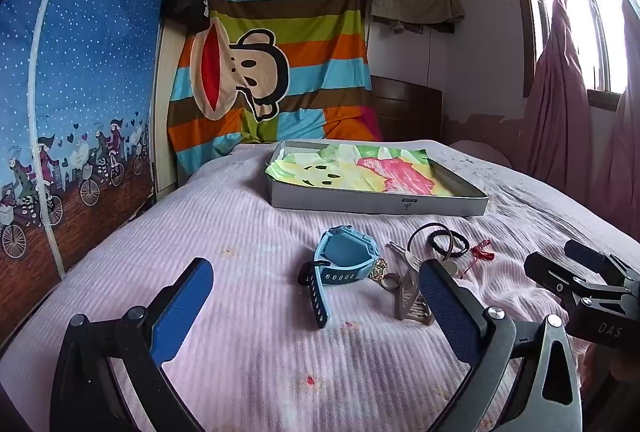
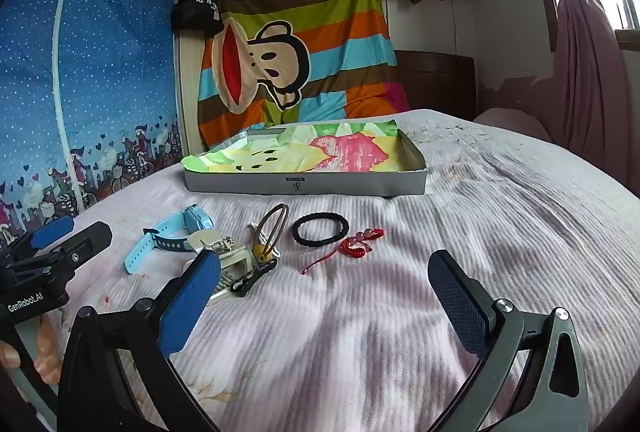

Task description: Organize jewelry

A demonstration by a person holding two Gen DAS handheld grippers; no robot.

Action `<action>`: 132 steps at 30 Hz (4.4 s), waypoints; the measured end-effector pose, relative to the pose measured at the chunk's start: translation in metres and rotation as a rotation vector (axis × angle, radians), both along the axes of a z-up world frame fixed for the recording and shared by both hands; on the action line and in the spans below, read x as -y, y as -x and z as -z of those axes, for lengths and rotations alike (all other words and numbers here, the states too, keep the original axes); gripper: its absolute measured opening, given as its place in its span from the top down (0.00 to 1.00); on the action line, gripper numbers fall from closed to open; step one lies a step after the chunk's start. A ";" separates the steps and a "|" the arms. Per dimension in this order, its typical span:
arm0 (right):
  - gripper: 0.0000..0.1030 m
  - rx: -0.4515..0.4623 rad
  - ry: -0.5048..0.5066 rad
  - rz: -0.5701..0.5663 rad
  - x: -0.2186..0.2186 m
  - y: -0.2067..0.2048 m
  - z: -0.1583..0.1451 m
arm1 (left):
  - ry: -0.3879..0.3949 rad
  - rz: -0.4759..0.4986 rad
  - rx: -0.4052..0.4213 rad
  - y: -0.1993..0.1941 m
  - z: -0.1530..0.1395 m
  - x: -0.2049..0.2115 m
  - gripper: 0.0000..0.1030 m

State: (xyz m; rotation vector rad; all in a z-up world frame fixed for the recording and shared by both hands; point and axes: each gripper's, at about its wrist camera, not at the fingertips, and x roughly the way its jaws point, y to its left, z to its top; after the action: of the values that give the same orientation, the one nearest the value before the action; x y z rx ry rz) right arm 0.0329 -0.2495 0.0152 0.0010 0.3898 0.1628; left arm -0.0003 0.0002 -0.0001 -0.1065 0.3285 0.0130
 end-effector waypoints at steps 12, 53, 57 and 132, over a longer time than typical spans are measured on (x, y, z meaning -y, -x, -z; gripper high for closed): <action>0.01 0.001 0.006 0.000 -0.001 0.000 0.000 | -0.001 -0.002 -0.004 0.000 0.000 0.000 0.00; 0.01 0.003 0.007 0.000 -0.001 0.000 -0.001 | -0.001 -0.001 -0.003 0.000 0.000 0.000 0.00; 0.01 0.003 0.007 0.000 -0.001 0.000 -0.001 | -0.001 -0.002 -0.003 0.000 0.000 0.000 0.00; 0.37 -0.231 0.003 -0.003 0.014 -0.096 0.018 | 0.155 0.170 -0.314 -0.102 0.008 -0.011 0.46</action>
State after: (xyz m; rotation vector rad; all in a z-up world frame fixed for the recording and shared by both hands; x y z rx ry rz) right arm 0.1285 -0.2640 -0.0028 0.0161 0.6204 0.1660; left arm 0.1015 0.0111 -0.0078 -0.2311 0.6515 -0.1655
